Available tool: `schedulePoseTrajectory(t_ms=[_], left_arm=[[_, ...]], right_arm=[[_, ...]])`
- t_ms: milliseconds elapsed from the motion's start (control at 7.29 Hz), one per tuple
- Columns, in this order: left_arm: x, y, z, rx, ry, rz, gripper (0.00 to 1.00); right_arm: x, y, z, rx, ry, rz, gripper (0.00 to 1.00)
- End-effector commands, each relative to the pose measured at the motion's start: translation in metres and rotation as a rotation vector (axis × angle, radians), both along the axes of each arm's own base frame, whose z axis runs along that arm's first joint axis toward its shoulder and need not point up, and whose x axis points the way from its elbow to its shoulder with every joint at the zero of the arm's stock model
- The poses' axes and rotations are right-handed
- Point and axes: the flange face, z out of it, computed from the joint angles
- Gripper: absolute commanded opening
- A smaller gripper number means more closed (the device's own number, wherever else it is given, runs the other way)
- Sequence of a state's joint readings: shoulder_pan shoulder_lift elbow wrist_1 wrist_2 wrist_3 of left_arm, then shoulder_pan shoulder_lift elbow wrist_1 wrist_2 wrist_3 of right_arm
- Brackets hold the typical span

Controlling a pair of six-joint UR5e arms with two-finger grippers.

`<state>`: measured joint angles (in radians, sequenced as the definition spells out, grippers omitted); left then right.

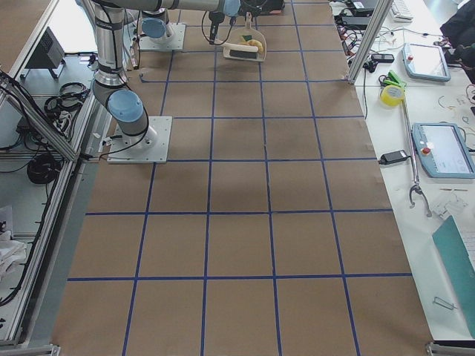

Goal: Sweep and dump trash into bin
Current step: 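Sweep the yellow potato into the dustpan held by the left gripper, then lift the dustpan with the left gripper toward the bin while the right withdraws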

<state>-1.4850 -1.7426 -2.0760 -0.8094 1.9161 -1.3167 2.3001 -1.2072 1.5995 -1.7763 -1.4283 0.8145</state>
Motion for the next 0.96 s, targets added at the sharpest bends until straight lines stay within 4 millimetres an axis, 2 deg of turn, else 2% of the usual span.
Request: schedulePoseTrajectory(t_ms=[0,137,275,412,549,686,824], left_arm=[[0.0,-0.002,0.0,-0.005,0.08,0.005,0.0],[0.004,-0.008,0.009,0.007,0.125,0.016,0.0],[0.01,-0.017,0.025,0.04,0.161,0.032,0.0],[0.014,-0.027,0.043,0.057,0.168,0.039,0.0],[0.019,-0.034,0.054,0.051,0.186,0.046,0.0],[0.025,-0.04,0.061,0.04,0.196,0.049,0.0],[0.043,-0.048,0.074,0.012,0.217,0.079,0.0]], right_arm=[[-0.048,-0.008,0.031,0.043,0.074,0.079,0.04],[-0.086,-0.025,0.051,0.052,0.081,0.081,0.04],[-0.134,-0.043,0.062,0.064,0.096,0.129,0.04],[-0.179,-0.06,0.065,0.074,0.091,0.14,0.04],[-0.217,-0.081,0.058,0.09,0.074,0.122,0.04],[-0.263,-0.108,0.056,0.089,0.084,0.111,0.04],[-0.318,-0.138,0.055,0.08,0.049,0.095,0.04]])
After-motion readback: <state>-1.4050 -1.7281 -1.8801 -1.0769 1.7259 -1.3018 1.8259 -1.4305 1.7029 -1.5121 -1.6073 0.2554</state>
